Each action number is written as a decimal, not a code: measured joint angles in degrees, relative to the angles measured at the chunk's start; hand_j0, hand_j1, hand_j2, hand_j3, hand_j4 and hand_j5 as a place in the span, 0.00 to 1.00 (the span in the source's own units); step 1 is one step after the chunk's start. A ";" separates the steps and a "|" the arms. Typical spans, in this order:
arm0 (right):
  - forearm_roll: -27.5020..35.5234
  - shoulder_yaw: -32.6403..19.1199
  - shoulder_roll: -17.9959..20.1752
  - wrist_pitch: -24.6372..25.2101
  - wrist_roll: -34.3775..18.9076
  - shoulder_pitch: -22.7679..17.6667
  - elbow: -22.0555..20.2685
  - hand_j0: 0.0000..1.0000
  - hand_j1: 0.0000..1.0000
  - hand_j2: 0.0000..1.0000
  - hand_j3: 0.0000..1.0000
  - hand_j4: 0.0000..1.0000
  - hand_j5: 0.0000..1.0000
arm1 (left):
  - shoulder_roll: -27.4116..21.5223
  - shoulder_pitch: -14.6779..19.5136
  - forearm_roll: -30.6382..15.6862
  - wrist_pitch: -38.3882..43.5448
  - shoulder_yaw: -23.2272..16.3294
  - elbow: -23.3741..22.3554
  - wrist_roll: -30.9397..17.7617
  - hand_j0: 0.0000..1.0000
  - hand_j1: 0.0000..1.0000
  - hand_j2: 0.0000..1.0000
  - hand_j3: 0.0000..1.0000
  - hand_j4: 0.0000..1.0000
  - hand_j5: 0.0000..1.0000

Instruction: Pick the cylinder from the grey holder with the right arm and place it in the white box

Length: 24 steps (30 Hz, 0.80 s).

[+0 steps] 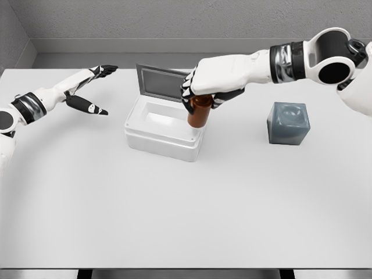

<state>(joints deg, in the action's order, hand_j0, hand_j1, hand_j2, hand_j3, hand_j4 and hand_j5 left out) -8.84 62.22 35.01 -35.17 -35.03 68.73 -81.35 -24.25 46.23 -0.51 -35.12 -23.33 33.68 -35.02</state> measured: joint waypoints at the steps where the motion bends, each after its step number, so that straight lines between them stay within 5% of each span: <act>1: -0.02 0.03 -0.17 0.01 0.00 0.00 0.34 0.43 0.43 0.43 0.43 0.43 0.43 | 0.00 0.09 0.20 0.00 -0.01 -0.02 0.00 1.00 1.00 1.00 1.00 1.00 1.00; 24: -0.15 1.25 -3.63 0.01 0.00 2.55 3.03 0.43 0.43 0.43 0.43 0.43 0.43 | -0.20 0.53 1.48 -0.01 -0.10 -0.16 0.00 1.00 1.00 1.00 1.00 1.00 1.00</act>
<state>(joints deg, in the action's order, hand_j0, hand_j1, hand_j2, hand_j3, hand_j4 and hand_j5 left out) -8.99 63.47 31.38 -35.16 -35.03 71.28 -78.33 -24.44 46.76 0.97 -35.13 -23.43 33.52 -35.02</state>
